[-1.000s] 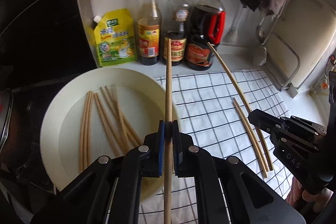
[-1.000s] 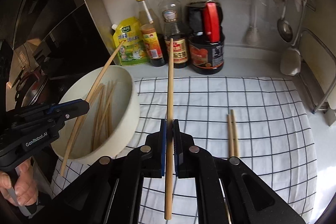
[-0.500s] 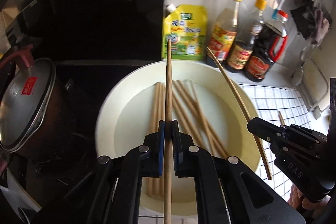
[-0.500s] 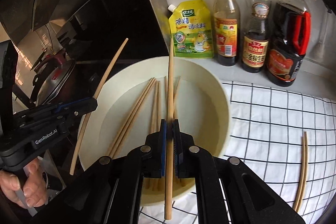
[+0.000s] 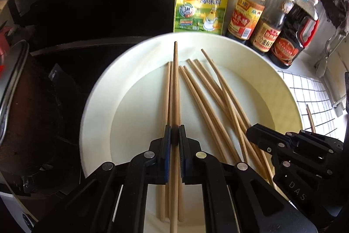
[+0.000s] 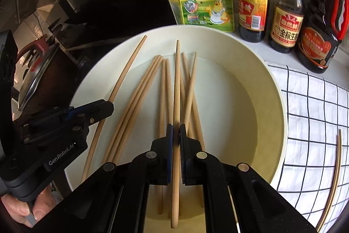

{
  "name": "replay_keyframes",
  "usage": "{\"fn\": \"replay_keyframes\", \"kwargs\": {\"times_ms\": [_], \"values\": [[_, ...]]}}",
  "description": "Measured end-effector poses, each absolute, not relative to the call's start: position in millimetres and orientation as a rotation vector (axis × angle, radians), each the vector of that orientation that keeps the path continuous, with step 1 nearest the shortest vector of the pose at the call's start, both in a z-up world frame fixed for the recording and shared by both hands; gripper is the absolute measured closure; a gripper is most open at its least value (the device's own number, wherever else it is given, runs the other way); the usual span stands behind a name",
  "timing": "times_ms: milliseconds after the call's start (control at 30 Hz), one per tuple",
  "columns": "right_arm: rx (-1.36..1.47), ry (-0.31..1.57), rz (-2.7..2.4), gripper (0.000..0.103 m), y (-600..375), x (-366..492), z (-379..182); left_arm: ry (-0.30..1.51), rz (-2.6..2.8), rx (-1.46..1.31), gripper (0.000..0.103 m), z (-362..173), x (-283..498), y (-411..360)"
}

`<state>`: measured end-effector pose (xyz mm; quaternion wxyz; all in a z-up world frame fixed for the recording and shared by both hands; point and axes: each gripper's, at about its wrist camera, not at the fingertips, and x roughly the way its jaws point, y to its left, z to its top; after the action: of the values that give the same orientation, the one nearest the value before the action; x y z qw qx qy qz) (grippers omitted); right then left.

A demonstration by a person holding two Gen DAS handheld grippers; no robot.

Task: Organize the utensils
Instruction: 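Open the left tool to drop its chopstick while the right tool releases its own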

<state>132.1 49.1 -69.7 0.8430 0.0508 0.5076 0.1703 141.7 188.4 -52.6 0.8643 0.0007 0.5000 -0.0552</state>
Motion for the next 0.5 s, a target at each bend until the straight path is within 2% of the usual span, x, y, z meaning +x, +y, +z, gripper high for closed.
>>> {"fn": "replay_keyframes", "kwargs": {"times_ms": [333,400,467,500], "values": [[0.129,1.080,0.337,0.097,44,133,-72,1.084,-0.095,0.006,0.093,-65,147,189],[0.145,1.082,0.338,0.095,41,131,-72,1.082,-0.080,0.003,0.078,-64,145,191],[0.149,1.070,0.331,0.093,37,128,-70,1.067,-0.062,-0.008,0.043,-60,141,195],[0.150,1.061,0.329,0.093,36,125,-69,1.051,-0.056,-0.014,0.037,-56,138,197]]}}
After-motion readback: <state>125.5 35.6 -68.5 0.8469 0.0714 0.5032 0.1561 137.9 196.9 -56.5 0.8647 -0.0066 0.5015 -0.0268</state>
